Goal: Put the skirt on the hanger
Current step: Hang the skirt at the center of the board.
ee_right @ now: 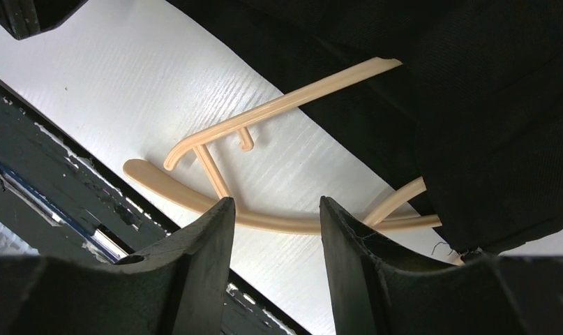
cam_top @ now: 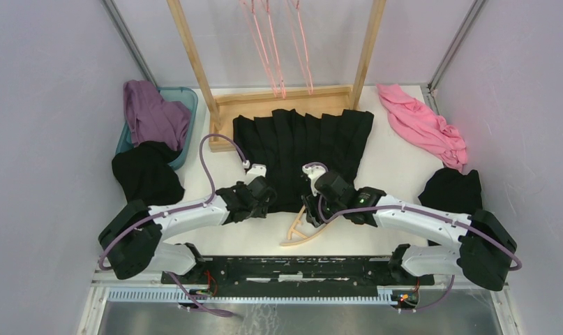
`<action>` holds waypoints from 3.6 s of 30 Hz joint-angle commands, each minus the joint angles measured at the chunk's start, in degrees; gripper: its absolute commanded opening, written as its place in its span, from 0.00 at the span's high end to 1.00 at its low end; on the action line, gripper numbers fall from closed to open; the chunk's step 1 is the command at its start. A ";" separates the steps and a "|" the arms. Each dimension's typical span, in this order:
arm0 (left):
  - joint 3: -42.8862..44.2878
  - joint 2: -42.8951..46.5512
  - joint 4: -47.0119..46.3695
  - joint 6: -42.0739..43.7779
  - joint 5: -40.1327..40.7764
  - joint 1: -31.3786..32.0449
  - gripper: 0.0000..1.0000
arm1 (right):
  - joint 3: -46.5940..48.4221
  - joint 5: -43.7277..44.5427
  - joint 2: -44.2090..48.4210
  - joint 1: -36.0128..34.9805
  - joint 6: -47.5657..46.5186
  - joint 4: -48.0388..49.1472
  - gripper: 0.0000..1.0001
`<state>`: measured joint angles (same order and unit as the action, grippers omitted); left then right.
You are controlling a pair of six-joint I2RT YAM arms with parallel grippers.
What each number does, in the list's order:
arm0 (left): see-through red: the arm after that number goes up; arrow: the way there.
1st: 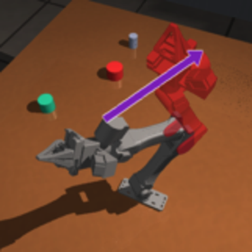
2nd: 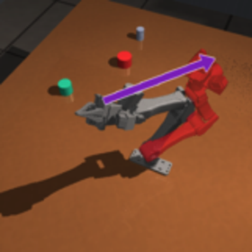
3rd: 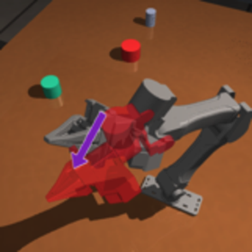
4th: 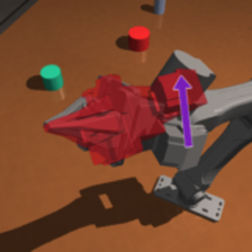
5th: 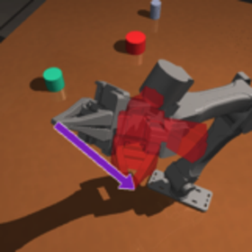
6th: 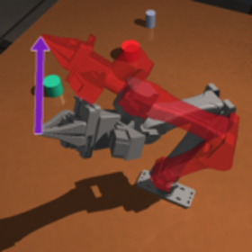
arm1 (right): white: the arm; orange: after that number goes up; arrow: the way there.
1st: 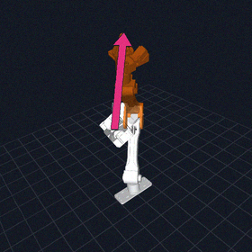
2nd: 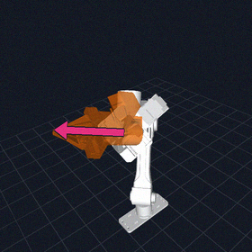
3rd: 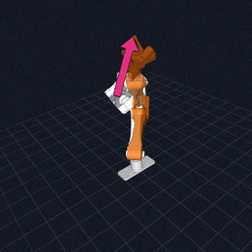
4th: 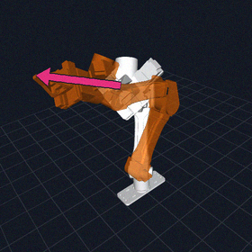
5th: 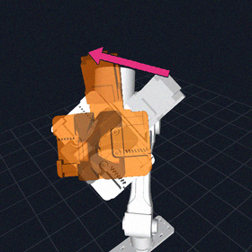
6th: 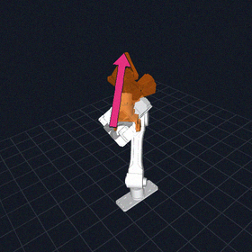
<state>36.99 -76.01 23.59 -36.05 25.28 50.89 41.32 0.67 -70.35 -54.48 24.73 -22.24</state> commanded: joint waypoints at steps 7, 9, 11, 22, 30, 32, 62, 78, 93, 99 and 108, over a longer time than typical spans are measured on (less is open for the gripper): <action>1.16 -2.65 -5.28 2.33 5.67 0.61 0.47 | -1.13 1.39 2.14 0.16 0.93 0.13 0.46; 1.33 -2.84 -5.14 2.41 6.47 0.61 0.53 | -1.32 1.50 2.46 0.16 0.97 0.00 0.46; 1.31 -2.40 -5.22 2.46 6.64 0.62 0.58 | -1.56 1.69 2.73 0.11 0.95 0.00 0.46; 3.55 -2.87 -5.65 2.85 5.82 1.23 0.88 | -2.10 0.43 2.23 0.08 1.42 -0.03 0.46; 4.05 -3.59 -6.41 2.61 4.08 2.21 0.97 | -2.45 -6.63 1.40 -1.13 -1.80 -0.03 0.48; 4.05 -3.03 -6.30 2.53 3.47 2.27 0.97 | -2.51 -6.35 0.70 -2.31 -2.58 -0.28 0.49; 2.55 0.22 -5.95 3.40 1.11 2.27 0.97 | 5.16 4.28 -7.76 -14.78 -11.97 -0.40 0.37; 2.39 1.72 -4.87 3.75 1.28 2.23 0.97 | 6.36 5.85 -17.91 -14.78 -13.21 2.75 0.40; -1.44 6.27 -4.92 2.10 -0.49 2.36 0.97 | 8.34 4.60 -21.10 -12.41 -12.04 4.89 0.92; -3.53 6.94 -5.44 1.11 -0.57 2.47 0.97 | 8.35 3.29 -19.66 -10.41 -11.27 6.55 0.97; -3.89 4.95 -7.08 -0.45 -0.08 4.45 0.97 | 10.28 2.83 -18.78 -7.85 -10.33 7.21 0.99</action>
<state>33.30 -70.24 18.55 -34.15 24.88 54.35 48.56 2.72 -90.91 -63.68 12.32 -16.93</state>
